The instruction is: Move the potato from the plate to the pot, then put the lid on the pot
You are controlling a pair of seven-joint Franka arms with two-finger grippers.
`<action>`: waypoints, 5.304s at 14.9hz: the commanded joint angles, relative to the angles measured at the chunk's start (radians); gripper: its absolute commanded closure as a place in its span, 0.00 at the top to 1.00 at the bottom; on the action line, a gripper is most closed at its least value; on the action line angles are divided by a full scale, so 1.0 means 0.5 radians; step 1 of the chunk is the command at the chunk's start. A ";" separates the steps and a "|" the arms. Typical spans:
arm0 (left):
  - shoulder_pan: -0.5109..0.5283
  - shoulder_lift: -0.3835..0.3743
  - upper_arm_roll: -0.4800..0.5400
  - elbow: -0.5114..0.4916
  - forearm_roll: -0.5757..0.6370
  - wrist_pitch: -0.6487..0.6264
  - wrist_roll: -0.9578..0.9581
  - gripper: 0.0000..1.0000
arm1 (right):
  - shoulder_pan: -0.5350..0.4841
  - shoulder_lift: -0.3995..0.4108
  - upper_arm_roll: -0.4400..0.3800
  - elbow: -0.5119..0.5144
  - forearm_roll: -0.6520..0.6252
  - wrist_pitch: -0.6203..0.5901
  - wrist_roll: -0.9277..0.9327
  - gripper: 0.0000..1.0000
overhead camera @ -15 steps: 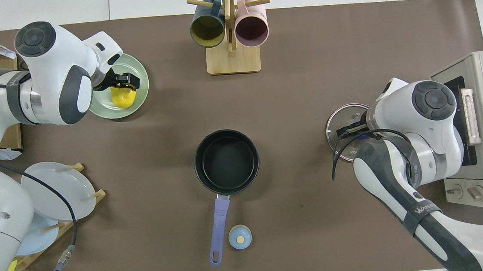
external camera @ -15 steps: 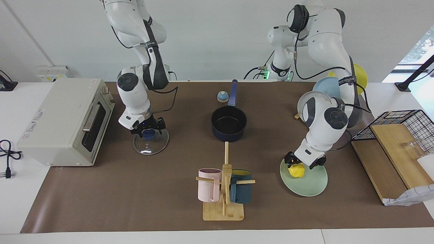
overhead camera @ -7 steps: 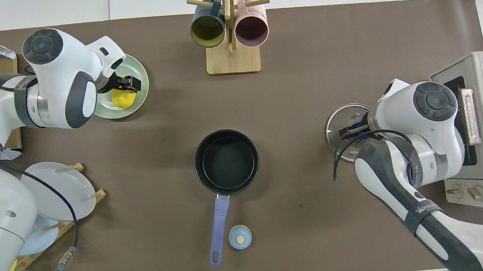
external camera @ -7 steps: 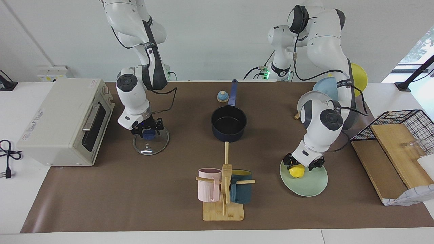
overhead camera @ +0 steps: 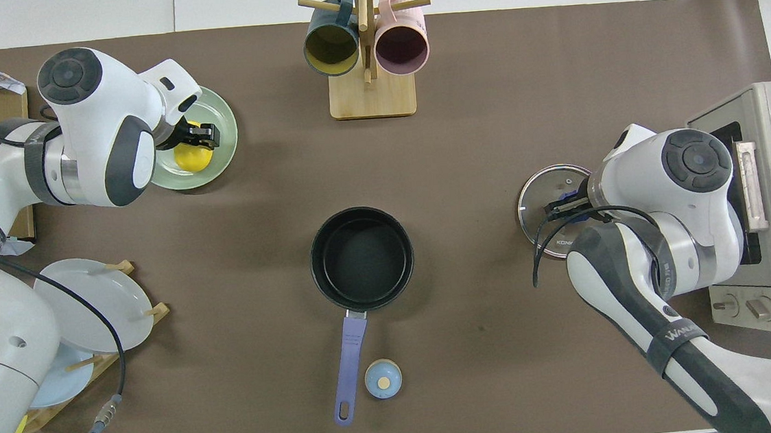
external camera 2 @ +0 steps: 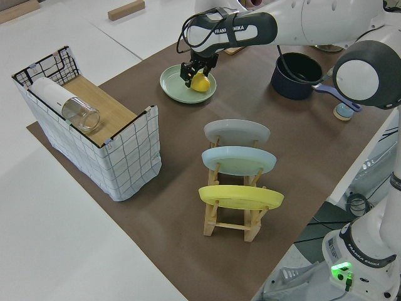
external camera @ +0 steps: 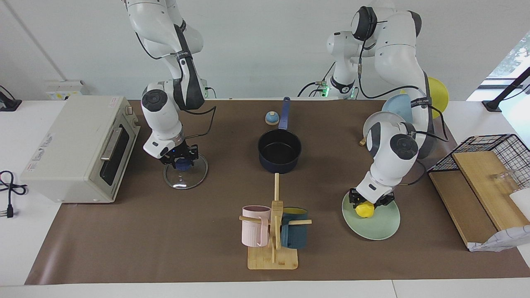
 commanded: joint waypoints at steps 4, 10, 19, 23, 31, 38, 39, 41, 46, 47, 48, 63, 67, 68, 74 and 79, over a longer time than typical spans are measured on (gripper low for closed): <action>0.001 -0.314 0.014 0.043 -0.217 -0.372 -0.030 0.00 | -0.013 0.078 0.014 0.481 0.035 -0.503 -0.026 0.00; -0.305 -0.904 -0.013 -0.171 -0.383 -0.870 -0.722 0.00 | -0.004 0.088 0.014 0.665 0.035 -0.694 -0.026 0.00; -0.932 -0.899 -0.004 -0.840 -0.436 0.023 -1.113 0.00 | 0.002 0.100 0.014 0.766 0.035 -0.807 -0.023 0.00; -0.978 -0.844 -0.004 -0.954 -0.417 0.179 -1.092 0.00 | 0.002 0.100 0.014 0.785 0.035 -0.844 -0.023 0.00; -0.987 -0.736 -0.004 -1.025 -0.341 0.351 -1.058 0.00 | 0.002 0.100 0.014 0.865 0.035 -0.946 -0.023 0.00; -1.033 -0.711 -0.001 -1.098 -0.316 0.446 -1.058 0.00 | 0.002 0.100 0.014 0.895 0.038 -0.986 -0.023 0.00; -1.036 -0.711 -0.001 -1.101 -0.316 0.446 -1.058 0.00 | 0.005 0.100 0.014 0.898 0.038 -0.989 -0.023 0.00; -1.061 -0.711 -0.001 -1.101 -0.316 0.443 -1.040 0.03 | 0.008 0.100 0.014 0.905 0.038 -0.989 -0.023 0.00; -1.070 -0.724 -0.001 -1.117 -0.316 0.419 -1.015 0.60 | 0.008 0.100 0.014 0.902 0.038 -0.986 -0.023 0.00; -1.070 -0.724 -0.001 -1.114 -0.316 0.419 -1.015 0.64 | 0.008 0.100 0.014 0.905 0.038 -0.989 -0.023 0.00; -1.076 -0.724 -0.001 -1.114 -0.316 0.419 -1.015 0.78 | 0.008 0.100 0.014 0.902 0.038 -0.989 -0.023 0.00; -0.525 -1.128 0.045 -0.448 -0.319 -0.697 -0.669 1.00 | 0.198 0.115 0.106 1.066 0.041 -1.160 0.444 0.00; -0.108 -1.315 0.045 -0.414 -0.319 -0.955 -0.169 1.00 | 0.538 0.204 0.106 1.294 0.090 -1.222 0.969 0.00; -0.046 -1.322 0.048 -0.414 -0.316 -1.001 -0.068 1.00 | 0.600 0.204 0.106 1.282 0.154 -1.103 1.056 0.00; 0.105 -1.279 0.045 -0.049 -0.175 -1.336 0.056 1.00 | 0.971 0.308 0.106 1.261 0.140 -0.774 1.397 0.00; 0.084 -1.297 0.039 -0.092 -0.172 -1.351 0.034 1.00 | 1.113 0.496 0.106 1.303 -0.088 -0.749 1.544 0.00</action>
